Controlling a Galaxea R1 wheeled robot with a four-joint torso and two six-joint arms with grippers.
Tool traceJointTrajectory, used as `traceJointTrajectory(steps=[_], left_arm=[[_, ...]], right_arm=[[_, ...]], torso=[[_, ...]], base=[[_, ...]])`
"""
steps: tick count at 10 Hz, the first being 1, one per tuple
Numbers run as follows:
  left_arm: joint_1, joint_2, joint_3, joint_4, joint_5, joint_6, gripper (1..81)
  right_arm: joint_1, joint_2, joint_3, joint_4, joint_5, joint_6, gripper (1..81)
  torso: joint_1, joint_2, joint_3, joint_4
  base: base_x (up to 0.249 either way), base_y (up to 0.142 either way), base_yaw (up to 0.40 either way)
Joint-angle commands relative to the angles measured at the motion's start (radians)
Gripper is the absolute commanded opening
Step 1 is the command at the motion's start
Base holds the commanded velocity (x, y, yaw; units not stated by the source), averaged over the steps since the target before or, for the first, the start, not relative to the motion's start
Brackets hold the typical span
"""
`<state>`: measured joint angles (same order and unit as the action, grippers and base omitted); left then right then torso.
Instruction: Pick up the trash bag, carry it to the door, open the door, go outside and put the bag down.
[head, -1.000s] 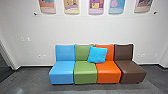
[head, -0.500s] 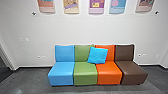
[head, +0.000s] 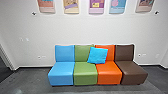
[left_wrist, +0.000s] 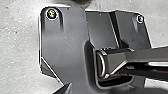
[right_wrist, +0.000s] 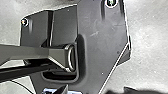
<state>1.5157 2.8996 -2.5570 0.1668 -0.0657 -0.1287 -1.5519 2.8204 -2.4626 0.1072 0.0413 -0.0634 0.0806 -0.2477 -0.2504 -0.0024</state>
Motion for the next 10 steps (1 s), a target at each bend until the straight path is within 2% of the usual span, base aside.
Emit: traceJointTrajectory(steps=[1,2,3,4,5,6,8,9,10], left_arm=[[-0.033,-0.065,0.094,-0.012,0.05,0.0,81.1],[-0.033,-0.1,0.142,-0.016,0.049,0.0,81.1],[-0.033,-0.129,0.174,-0.026,0.049,0.0,81.1],[-0.038,-0.155,0.196,-0.045,0.038,0.0,81.1],[-0.041,-0.177,0.215,-0.062,0.02,0.0,81.1],[-0.048,-0.21,0.258,-0.072,0.017,-0.002,81.1],[-0.07,-0.259,0.325,-0.09,0.017,-0.002,81.1],[-0.09,-0.278,0.333,-0.125,0.018,-0.002,81.1],[-0.111,-0.284,0.333,-0.144,0.023,-0.002,81.1]], right_arm=[[0.04,-0.072,0.095,-0.005,-0.069,-0.004,81.1],[0.042,-0.092,0.123,0.003,-0.07,-0.003,81.1],[0.042,-0.108,0.148,0.009,-0.081,-0.003,81.1],[0.04,-0.121,0.169,0.012,-0.081,0.004,81.1],[0.04,-0.135,0.188,0.012,-0.081,0.008,81.1],[0.04,-0.157,0.22,0.012,-0.081,0.008,81.1],[0.037,-0.203,0.289,0.012,-0.081,0.008,81.1],[0.035,-0.25,0.35,0.012,-0.081,0.01,81.1],[0.037,-0.307,0.416,0.015,-0.08,0.01,81.1]], torso=[[0.0,0.0,0.0,0.0],[0.0,0.0,0.0,0.0],[0.064,-0.1,0.0,0.0],[0.064,-0.1,0.0,0.0],[0.068,-0.106,-0.055,0.0],[0.078,-0.123,-0.099,-0.021],[0.115,-0.183,-0.149,-0.029],[0.137,-0.217,-0.18,-0.013],[0.16,-0.254,-0.122,-0.018]], base=[[0.0,0.0,0.0],[0.0,0.0,0.0],[0.0,0.0,0.0],[0.0,0.0,0.0],[0.0,0.0,0.0],[0.0,0.0,0.0],[0.0,0.0,0.0],[0.0,0.0,0.0],[0.0,0.0,0.0]])
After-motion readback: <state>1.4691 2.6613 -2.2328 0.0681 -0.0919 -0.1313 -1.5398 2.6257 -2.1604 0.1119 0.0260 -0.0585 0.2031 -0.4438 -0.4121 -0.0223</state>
